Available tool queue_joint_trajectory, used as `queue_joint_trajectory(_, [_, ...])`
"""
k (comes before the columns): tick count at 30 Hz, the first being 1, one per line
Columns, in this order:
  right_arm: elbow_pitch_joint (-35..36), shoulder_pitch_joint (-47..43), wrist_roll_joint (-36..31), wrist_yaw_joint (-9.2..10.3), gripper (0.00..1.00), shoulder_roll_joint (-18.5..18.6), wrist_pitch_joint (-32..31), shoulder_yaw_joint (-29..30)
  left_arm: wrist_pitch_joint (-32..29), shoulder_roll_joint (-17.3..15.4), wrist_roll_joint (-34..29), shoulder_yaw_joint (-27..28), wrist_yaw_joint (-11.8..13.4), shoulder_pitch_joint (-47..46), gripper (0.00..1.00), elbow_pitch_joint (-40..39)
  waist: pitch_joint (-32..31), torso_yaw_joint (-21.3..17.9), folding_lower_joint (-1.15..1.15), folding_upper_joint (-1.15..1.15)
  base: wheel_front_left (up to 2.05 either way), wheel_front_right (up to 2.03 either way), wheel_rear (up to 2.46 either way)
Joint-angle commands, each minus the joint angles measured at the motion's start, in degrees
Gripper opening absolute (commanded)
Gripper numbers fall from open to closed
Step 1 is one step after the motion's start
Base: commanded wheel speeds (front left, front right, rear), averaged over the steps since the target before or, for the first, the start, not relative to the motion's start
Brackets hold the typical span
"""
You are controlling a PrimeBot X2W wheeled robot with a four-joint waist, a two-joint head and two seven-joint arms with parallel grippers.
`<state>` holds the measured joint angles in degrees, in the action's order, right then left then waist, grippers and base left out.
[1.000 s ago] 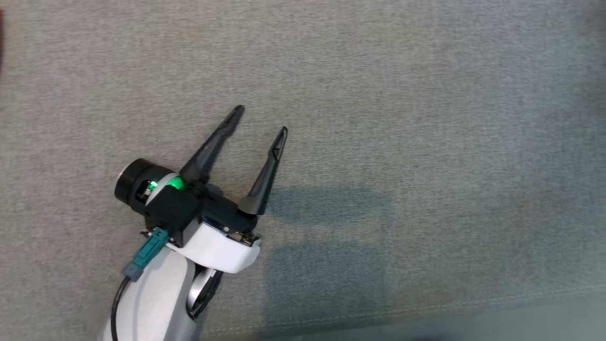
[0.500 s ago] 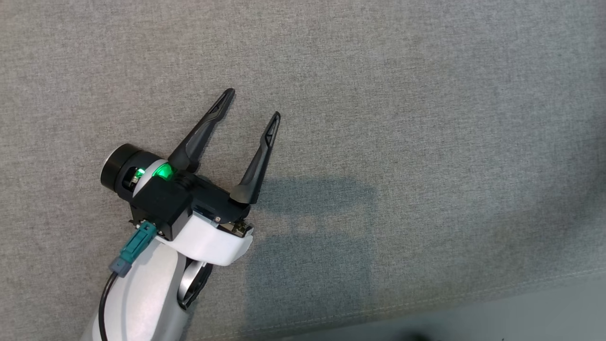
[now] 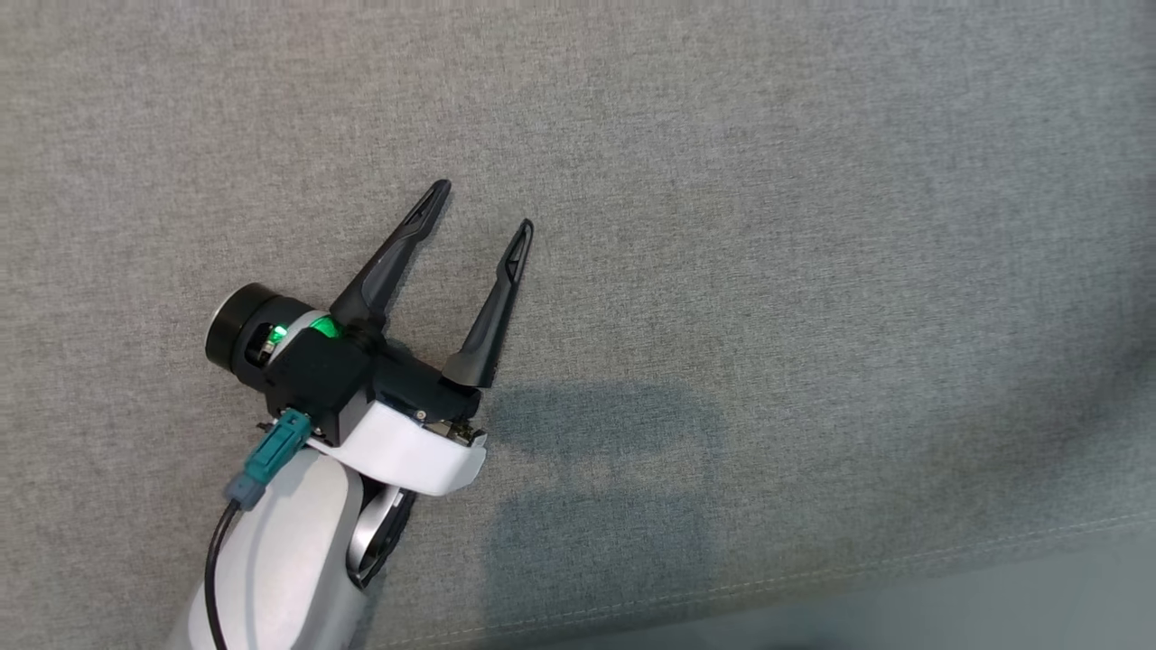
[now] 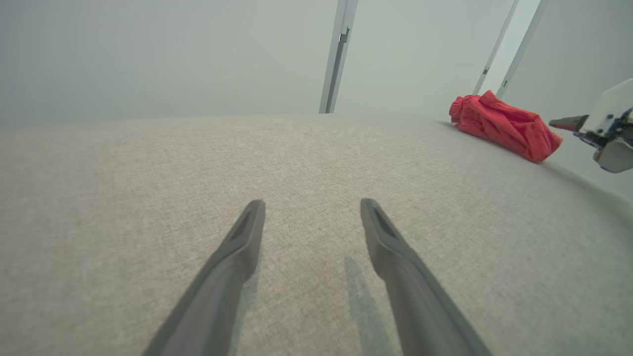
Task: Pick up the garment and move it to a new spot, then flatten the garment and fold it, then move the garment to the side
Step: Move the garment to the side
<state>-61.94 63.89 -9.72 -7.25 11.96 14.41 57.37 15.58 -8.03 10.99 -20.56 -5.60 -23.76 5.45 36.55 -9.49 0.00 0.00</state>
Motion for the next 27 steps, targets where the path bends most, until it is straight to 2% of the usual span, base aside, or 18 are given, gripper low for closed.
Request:
queue_joint_trajectory(1, [3.31, -0.22, -3.01, -0.24, 1.00, -0.41, 0.59, 0.18, -1.25, -0.03, 0.95, 0.61, 0.55, 2.77, 1.00, 2.85, -1.44, -0.08, 0.00, 0.00, 0.00, 0.00, 0.00])
queue_joint_trajectory(5, [8.65, 0.29, -5.52, -0.24, 1.00, -4.27, 0.59, -2.84, -0.93, 0.73, 1.26, 0.96, 1.40, 3.10, 1.00, 3.76, -4.67, 0.48, 0.00, 0.00, 0.00, 0.00, 0.00])
queue_joint_trajectory(9, [12.35, -3.26, -3.40, -0.24, 1.00, -6.09, 0.59, -12.04, -0.73, 1.79, 1.99, 2.06, 3.06, 3.81, 1.00, 4.80, -8.94, 2.04, 0.00, 0.00, 0.00, 0.00, 0.00])
queue_joint_trajectory(18, [19.00, -16.24, 5.52, -0.24, 1.00, -6.38, 0.59, -32.99, -0.61, 3.56, 5.09, 6.06, 6.21, 6.75, 1.00, 5.94, -19.58, 7.25, 0.00, 0.00, 0.00, 0.00, 0.00])
queue_joint_trajectory(27, [26.57, -27.64, 14.47, -0.24, 1.00, -5.30, 0.59, -48.32, -0.59, 4.24, 5.41, 8.18, 7.41, 11.21, 1.00, 6.42, -29.17, 11.74, 0.00, 0.00, 0.00, 0.00, 0.00])
